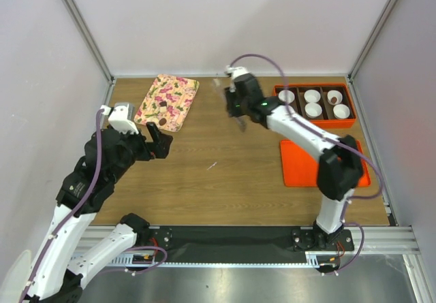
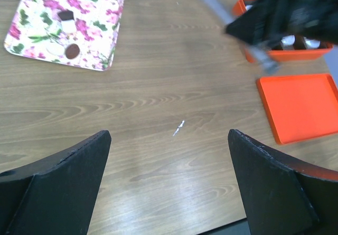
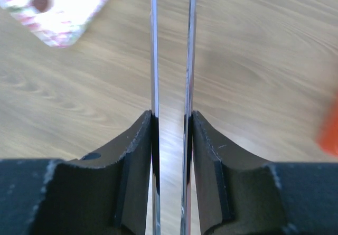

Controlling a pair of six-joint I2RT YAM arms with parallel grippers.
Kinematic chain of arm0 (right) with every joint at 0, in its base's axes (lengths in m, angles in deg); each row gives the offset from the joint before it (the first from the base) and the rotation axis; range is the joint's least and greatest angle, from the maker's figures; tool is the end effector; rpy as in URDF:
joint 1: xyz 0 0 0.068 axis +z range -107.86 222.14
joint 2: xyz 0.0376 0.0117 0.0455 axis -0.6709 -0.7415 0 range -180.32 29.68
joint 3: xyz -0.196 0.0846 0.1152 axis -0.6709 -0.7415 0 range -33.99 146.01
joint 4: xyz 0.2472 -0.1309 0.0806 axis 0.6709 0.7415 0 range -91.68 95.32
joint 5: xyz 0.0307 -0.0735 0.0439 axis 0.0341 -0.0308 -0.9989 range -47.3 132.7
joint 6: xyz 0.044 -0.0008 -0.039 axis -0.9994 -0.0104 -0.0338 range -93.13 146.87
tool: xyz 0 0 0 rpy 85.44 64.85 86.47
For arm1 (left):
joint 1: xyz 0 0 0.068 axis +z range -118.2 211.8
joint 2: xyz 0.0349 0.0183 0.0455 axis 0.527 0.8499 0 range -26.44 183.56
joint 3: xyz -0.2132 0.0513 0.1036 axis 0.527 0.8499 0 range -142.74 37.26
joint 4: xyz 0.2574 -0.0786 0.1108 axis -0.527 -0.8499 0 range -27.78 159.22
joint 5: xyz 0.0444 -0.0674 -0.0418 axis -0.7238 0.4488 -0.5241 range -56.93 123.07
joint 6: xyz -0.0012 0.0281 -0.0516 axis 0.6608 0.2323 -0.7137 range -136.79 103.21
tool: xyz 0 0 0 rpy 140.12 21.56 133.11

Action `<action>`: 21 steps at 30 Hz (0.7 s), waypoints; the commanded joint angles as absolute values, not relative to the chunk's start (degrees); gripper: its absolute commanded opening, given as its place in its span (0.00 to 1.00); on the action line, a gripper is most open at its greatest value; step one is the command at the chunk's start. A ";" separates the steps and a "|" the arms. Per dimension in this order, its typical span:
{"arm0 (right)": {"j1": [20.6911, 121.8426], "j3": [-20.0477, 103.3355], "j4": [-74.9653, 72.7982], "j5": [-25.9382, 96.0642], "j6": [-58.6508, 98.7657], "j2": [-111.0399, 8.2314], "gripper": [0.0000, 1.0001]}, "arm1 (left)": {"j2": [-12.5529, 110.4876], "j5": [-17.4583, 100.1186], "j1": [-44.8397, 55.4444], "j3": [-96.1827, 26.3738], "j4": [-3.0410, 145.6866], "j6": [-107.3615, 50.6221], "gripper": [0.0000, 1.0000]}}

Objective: Pack the chocolate

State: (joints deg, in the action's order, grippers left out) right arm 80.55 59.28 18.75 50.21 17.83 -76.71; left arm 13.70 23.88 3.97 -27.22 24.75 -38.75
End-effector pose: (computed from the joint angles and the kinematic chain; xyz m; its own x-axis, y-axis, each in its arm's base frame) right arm 0.3682 0.2849 0.2681 -0.5110 -0.2064 -0.8344 -0.4561 0.8879 0.0597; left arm 0.1609 -0.0770 0.3921 -0.4049 -0.2036 -0.8914 0.1907 0.9346 -0.3001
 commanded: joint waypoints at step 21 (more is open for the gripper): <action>33.71 37.64 30.14 51.24 11.32 -51.53 0.37 | 16.45 30.26 4.38 -23.47 31.78 -40.26 1.00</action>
